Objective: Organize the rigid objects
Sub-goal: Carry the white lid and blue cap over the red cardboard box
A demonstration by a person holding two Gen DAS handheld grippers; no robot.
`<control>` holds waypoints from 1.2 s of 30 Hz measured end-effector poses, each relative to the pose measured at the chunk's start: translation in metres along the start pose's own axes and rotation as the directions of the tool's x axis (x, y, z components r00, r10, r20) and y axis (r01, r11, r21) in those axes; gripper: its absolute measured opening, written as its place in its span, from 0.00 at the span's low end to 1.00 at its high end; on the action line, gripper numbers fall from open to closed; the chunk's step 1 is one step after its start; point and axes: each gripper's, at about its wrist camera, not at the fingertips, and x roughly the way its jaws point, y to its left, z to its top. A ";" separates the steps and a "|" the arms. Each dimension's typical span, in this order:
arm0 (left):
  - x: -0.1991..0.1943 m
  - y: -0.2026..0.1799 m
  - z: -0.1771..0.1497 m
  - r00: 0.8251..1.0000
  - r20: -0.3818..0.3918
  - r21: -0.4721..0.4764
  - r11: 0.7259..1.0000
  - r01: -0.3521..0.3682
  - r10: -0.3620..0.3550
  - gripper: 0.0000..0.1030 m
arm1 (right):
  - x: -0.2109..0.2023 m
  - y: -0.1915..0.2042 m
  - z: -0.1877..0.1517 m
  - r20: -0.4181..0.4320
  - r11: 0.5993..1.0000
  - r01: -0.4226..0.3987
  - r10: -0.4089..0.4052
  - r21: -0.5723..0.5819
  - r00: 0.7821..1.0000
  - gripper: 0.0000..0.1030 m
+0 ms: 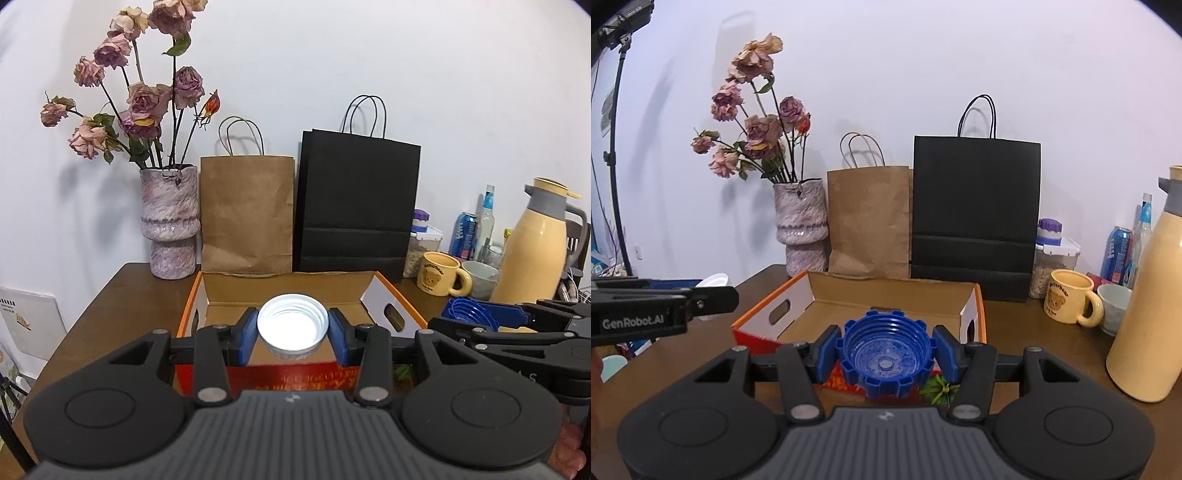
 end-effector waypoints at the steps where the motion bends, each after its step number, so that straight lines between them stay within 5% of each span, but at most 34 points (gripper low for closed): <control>1: 0.005 0.000 0.002 1.000 -0.002 -0.002 1.000 -0.001 0.001 0.40 | 0.004 -0.002 0.003 0.001 1.000 0.002 -0.002 0.001 1.000 0.52; 19: 0.114 0.002 0.036 0.997 -0.058 -0.026 0.999 -0.047 0.046 0.40 | 0.113 -0.023 0.032 -0.072 0.998 0.070 -0.070 -0.004 0.995 0.52; 36: 0.194 0.024 0.022 0.983 -0.144 -0.073 0.989 -0.128 0.116 0.40 | 0.204 -0.029 0.024 -0.197 0.996 0.074 -0.083 -0.054 0.977 0.52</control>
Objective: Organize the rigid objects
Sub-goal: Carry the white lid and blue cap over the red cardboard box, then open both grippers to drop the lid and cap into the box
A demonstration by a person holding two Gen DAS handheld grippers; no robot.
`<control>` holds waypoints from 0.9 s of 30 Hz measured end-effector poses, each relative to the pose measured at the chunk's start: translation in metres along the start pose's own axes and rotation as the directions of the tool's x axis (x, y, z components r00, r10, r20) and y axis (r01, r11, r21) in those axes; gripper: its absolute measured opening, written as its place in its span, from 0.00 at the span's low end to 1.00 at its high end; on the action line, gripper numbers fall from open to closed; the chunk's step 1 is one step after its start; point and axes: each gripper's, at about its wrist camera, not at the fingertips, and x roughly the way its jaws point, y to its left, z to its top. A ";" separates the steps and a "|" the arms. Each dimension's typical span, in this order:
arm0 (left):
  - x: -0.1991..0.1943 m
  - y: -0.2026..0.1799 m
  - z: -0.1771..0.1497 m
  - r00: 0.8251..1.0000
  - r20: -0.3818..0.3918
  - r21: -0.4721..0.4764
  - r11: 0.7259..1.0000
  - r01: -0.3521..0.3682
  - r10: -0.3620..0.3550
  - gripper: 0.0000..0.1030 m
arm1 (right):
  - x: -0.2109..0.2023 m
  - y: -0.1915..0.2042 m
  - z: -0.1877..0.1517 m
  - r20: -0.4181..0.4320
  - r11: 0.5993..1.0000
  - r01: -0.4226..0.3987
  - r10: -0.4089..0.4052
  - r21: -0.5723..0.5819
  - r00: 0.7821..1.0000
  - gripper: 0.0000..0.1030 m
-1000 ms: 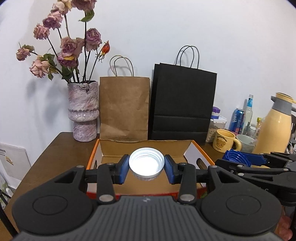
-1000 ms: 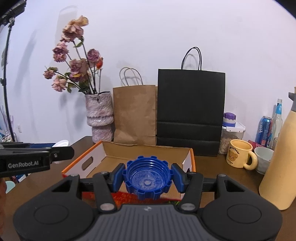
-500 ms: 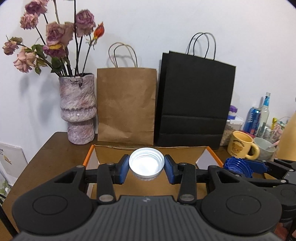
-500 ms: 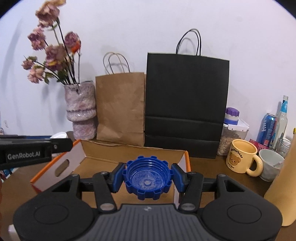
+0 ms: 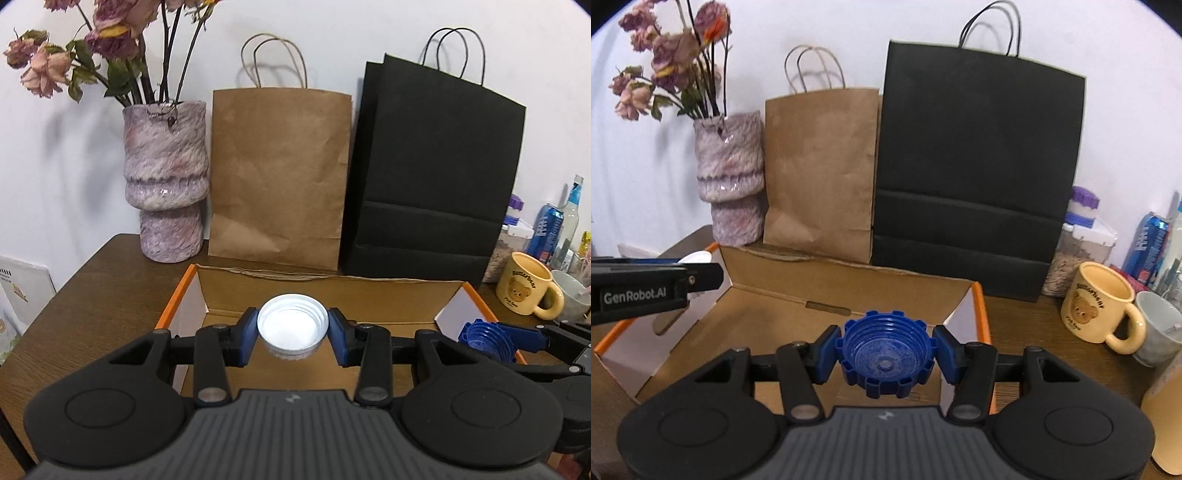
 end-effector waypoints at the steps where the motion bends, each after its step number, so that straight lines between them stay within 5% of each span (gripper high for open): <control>1: 0.002 0.001 0.000 1.000 -0.004 -0.006 1.000 -0.003 0.003 0.40 | 0.003 0.001 0.000 -0.003 1.000 0.002 -0.002 -0.006 1.000 0.52; 21: 0.023 0.011 -0.009 0.995 -0.095 0.030 0.999 -0.041 0.043 0.42 | 0.028 -0.003 -0.013 -0.068 1.000 -0.004 0.004 -0.005 0.998 0.52; 24: 0.019 0.011 -0.008 0.995 -0.084 0.034 0.998 -0.045 0.047 0.64 | 0.028 -0.006 -0.015 -0.068 1.000 0.002 -0.002 0.003 0.998 0.59; 25: 0.019 0.010 -0.007 0.995 -0.080 0.038 0.998 -0.048 0.051 0.82 | 0.028 -0.006 -0.015 -0.065 1.000 0.003 -0.003 0.005 0.998 0.72; 27: 0.017 0.010 -0.006 0.997 -0.064 0.042 0.998 -0.050 0.053 0.98 | 0.025 -0.008 -0.015 -0.051 1.000 0.003 -0.003 0.007 0.999 0.88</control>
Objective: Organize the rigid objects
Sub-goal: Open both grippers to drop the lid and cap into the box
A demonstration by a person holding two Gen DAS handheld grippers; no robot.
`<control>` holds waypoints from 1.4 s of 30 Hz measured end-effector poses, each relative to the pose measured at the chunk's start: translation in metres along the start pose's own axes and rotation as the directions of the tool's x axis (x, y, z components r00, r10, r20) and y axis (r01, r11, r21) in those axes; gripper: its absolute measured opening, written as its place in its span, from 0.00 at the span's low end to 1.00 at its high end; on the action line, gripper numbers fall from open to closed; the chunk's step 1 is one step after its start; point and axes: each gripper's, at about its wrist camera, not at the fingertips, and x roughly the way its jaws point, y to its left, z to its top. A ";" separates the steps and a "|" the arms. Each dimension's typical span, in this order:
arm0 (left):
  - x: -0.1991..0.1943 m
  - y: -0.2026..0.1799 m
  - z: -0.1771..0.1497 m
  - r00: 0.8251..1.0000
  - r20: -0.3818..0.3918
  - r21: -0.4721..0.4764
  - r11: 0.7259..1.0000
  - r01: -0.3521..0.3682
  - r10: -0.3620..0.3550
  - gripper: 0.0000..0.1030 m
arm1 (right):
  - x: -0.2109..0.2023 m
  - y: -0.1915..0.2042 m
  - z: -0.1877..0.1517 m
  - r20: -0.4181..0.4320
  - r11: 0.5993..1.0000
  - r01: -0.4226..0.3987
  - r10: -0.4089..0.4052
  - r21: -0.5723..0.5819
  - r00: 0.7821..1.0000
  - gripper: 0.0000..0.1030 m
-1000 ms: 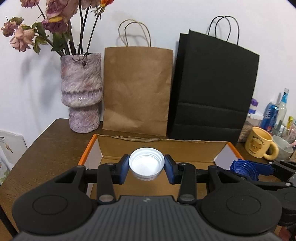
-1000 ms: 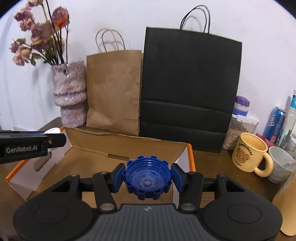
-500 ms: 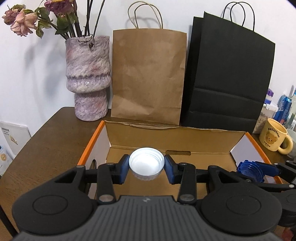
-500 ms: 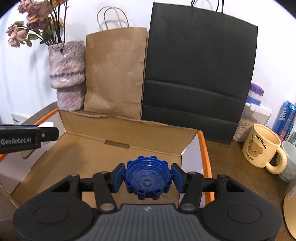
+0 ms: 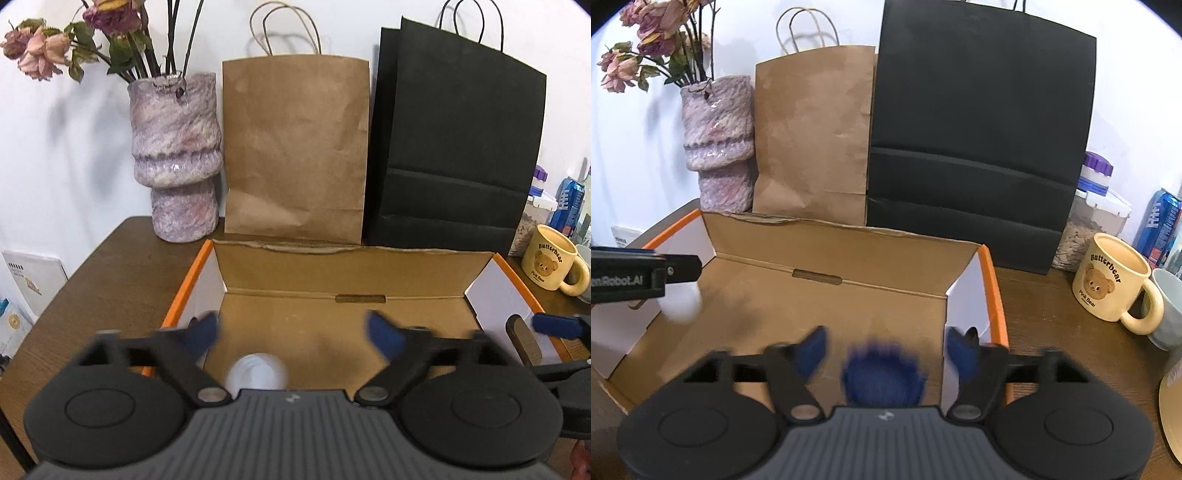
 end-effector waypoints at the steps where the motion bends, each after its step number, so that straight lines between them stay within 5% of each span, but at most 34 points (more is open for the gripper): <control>1: -0.001 0.000 0.001 1.000 0.008 -0.002 1.000 0.004 -0.004 1.00 | -0.002 -0.001 0.000 0.008 1.000 -0.001 0.001 0.000 1.000 0.93; 3: -0.002 0.001 0.001 1.000 0.009 -0.007 1.000 0.010 -0.010 1.00 | -0.004 -0.003 0.000 0.019 1.000 0.005 -0.005 0.005 1.000 1.00; 27: -0.030 -0.002 0.010 0.998 0.069 -0.004 1.000 0.003 -0.003 1.00 | -0.032 -0.005 0.001 0.050 0.999 0.034 -0.033 -0.010 0.998 1.00; 42: -0.083 -0.007 0.012 0.994 0.109 0.010 1.000 -0.008 0.007 1.00 | -0.089 -0.002 -0.002 0.112 1.000 0.026 -0.025 -0.010 0.993 1.00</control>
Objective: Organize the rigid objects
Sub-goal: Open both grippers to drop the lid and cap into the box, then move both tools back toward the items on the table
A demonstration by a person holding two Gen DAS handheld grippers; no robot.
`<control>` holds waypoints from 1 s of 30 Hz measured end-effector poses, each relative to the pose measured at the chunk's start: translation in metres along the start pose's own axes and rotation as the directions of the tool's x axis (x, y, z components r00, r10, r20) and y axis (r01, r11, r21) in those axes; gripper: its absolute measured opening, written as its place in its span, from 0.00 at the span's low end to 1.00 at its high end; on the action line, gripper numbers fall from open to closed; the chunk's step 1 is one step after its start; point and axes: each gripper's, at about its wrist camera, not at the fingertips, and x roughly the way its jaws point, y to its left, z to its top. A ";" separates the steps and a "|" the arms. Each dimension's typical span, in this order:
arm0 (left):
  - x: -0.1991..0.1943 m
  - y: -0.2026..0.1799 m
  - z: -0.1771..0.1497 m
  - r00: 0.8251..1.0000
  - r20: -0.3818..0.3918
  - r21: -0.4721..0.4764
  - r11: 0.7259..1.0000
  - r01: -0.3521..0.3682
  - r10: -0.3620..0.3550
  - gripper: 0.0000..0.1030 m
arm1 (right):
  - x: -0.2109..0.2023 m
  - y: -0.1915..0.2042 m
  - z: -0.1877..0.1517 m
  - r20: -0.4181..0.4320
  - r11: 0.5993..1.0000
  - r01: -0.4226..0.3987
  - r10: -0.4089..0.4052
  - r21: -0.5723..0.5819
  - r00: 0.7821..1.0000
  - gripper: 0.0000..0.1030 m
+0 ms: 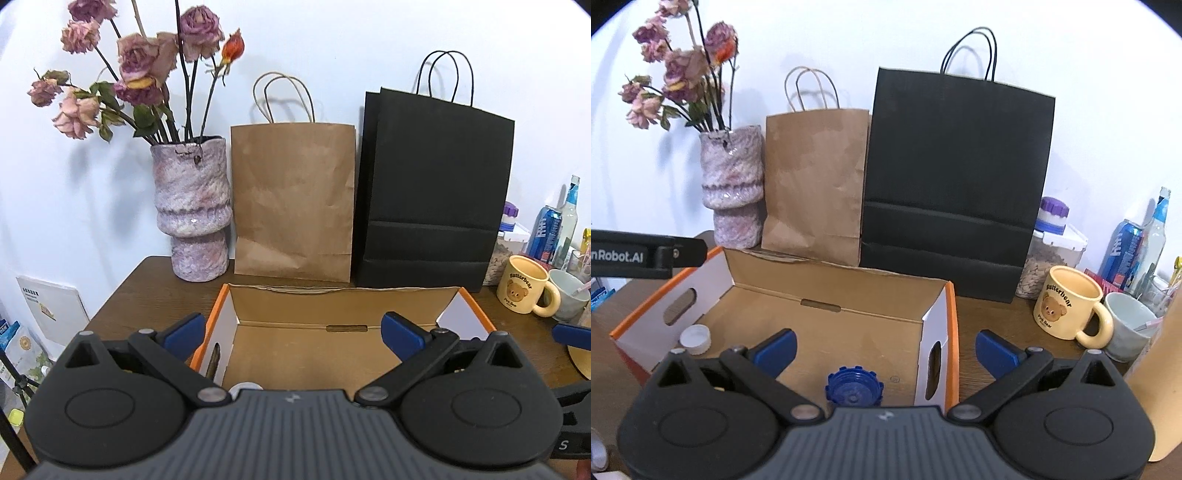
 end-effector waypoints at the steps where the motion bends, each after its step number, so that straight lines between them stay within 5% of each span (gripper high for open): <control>1: -0.004 0.000 0.000 1.000 0.003 0.001 1.000 0.000 0.000 1.00 | -0.005 0.000 0.000 0.005 1.000 0.000 0.000 -0.001 1.000 1.00; 30: -0.135 0.013 -0.051 0.998 0.048 0.032 0.998 0.050 -0.051 1.00 | -0.142 -0.005 -0.072 0.092 1.000 -0.025 0.023 0.018 0.995 1.00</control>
